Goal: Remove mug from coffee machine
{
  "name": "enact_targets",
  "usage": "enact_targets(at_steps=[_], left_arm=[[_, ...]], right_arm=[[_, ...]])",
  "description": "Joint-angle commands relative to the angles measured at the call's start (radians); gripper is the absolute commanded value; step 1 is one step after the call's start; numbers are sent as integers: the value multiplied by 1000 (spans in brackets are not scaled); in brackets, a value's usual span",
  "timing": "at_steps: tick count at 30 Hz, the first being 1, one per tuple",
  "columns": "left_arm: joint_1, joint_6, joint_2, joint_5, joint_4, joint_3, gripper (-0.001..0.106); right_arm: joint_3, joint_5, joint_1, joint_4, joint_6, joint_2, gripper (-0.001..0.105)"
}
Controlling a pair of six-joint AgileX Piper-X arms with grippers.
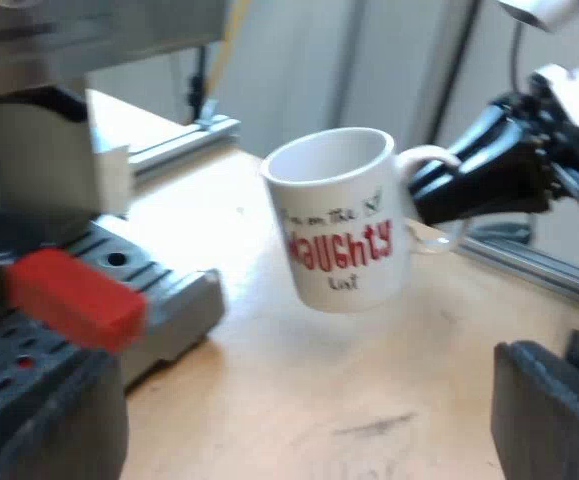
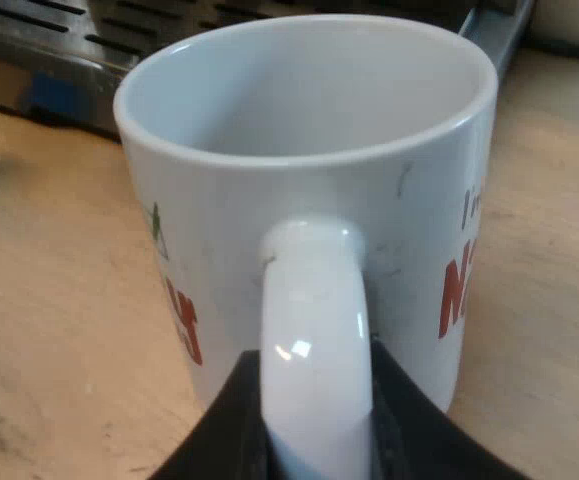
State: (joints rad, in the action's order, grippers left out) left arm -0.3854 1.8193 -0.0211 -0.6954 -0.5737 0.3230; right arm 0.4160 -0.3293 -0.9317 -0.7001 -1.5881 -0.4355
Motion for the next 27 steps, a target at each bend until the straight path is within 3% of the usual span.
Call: enact_targets(at_steps=[1,4,10,16,19,24,27], left_arm=[[-32,8,-9,-12,-2,8,77],[-71,8,-43,-12,-2,8,77],[-148,-3,-128,-12,3,5,77],[-190,-49,-184,-12,3,-28,77],[-190,-49,-186,-12,10,-35,77],[-190,-49,-186,-9,12,-35,77],[-190,-49,-186,67,3,-35,77]], right_arm=[[38,-85,-2,-5,0,21,0],[39,-147,-2,-8,0,21,0],[29,-176,-2,-15,25,21,0],[-8,-347,-2,6,68,21,0],[-37,-349,-2,49,107,21,0],[-99,-349,-2,177,110,21,0],[-130,-349,-2,257,110,21,0]])
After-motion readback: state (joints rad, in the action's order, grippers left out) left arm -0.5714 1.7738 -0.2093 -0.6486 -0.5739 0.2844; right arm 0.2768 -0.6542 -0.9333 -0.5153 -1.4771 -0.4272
